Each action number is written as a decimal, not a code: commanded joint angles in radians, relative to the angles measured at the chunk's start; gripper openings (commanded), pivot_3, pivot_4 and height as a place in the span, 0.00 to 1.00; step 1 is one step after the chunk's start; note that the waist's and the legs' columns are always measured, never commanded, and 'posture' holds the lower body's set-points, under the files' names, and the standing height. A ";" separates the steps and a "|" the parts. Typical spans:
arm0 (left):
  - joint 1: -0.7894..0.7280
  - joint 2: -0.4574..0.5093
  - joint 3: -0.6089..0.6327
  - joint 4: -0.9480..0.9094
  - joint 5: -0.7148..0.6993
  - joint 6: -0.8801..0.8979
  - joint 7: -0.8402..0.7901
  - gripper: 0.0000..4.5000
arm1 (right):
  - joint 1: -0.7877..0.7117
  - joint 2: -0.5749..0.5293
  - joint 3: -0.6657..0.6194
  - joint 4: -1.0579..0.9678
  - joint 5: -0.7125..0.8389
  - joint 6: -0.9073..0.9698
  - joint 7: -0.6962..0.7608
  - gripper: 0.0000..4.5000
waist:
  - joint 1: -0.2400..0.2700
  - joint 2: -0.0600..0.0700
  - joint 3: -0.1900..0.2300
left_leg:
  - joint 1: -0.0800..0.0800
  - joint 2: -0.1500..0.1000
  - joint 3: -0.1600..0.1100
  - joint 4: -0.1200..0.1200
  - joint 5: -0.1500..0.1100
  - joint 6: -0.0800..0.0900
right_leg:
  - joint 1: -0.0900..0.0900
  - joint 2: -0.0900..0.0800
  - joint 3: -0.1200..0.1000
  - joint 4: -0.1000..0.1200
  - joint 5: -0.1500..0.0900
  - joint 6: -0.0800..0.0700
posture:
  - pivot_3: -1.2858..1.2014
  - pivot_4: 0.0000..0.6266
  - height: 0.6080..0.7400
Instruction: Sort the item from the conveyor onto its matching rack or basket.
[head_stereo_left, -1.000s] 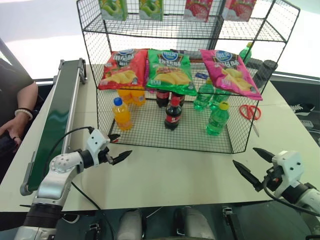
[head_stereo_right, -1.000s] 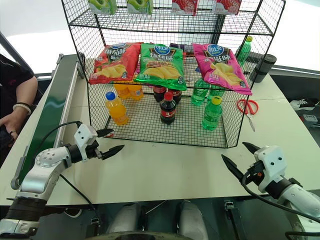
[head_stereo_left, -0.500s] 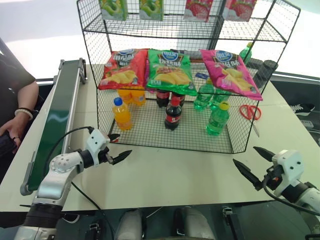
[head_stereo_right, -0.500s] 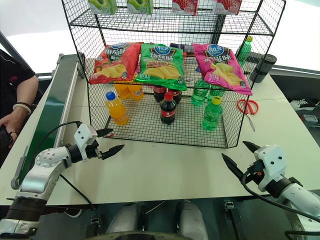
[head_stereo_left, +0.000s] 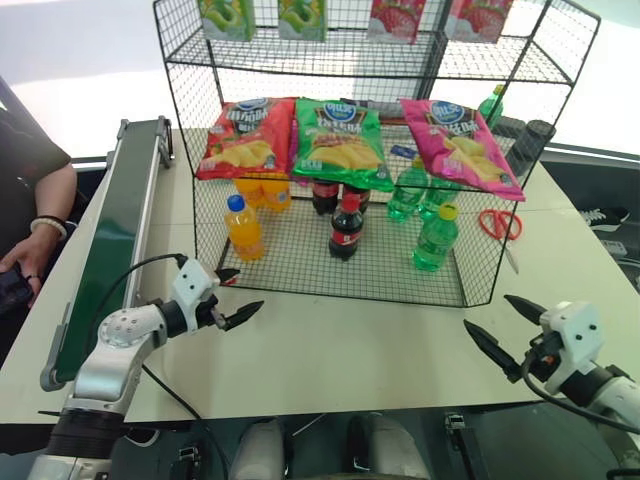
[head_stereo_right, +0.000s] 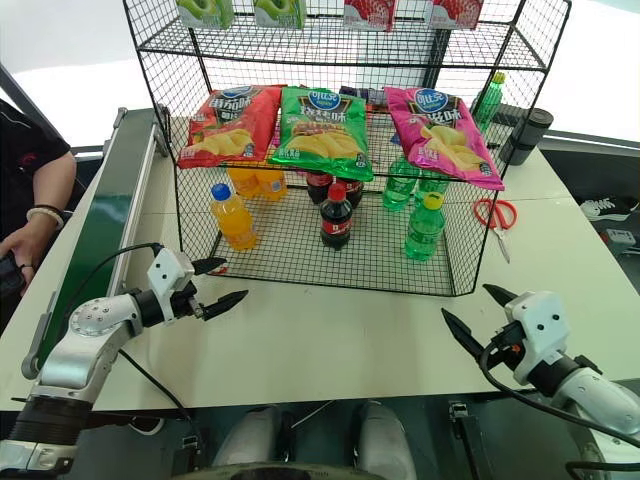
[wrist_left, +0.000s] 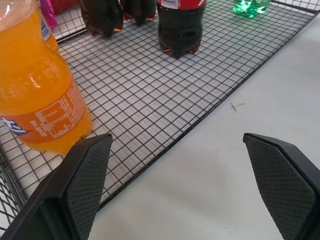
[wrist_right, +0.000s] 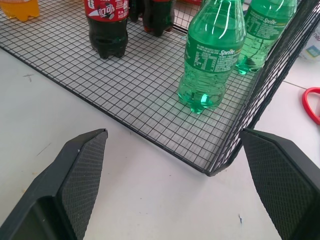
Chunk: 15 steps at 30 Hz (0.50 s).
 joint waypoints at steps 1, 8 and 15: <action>0.001 0.012 0.032 -0.031 -0.004 -0.015 0.004 1.00 | -0.009 0.005 -0.005 -0.013 0.003 -0.014 -0.005 0.98 | 0.000 0.000 0.000 | 0.000 0.000 0.000 0.000 0.000 0.000 | 0.000 0.000 0.000 0.000 0.000 0.000 | 0.52 0.24 1.00; -0.006 0.008 0.028 -0.024 -0.003 -0.020 0.010 1.00 | -0.020 0.003 0.007 -0.018 -0.001 -0.005 -0.013 0.98 | 0.000 0.000 0.000 | 0.000 0.000 0.000 0.000 0.000 0.000 | 0.000 0.000 0.000 0.000 0.000 0.000 | 0.52 0.24 1.00; -0.011 0.005 0.026 -0.019 -0.002 -0.026 0.011 1.00 | -0.032 -0.001 0.016 -0.018 -0.001 -0.002 -0.019 0.98 | 0.000 0.000 0.000 | 0.000 0.000 0.000 0.000 0.000 0.000 | 0.000 0.000 0.000 0.000 0.000 0.000 | 0.52 0.24 1.00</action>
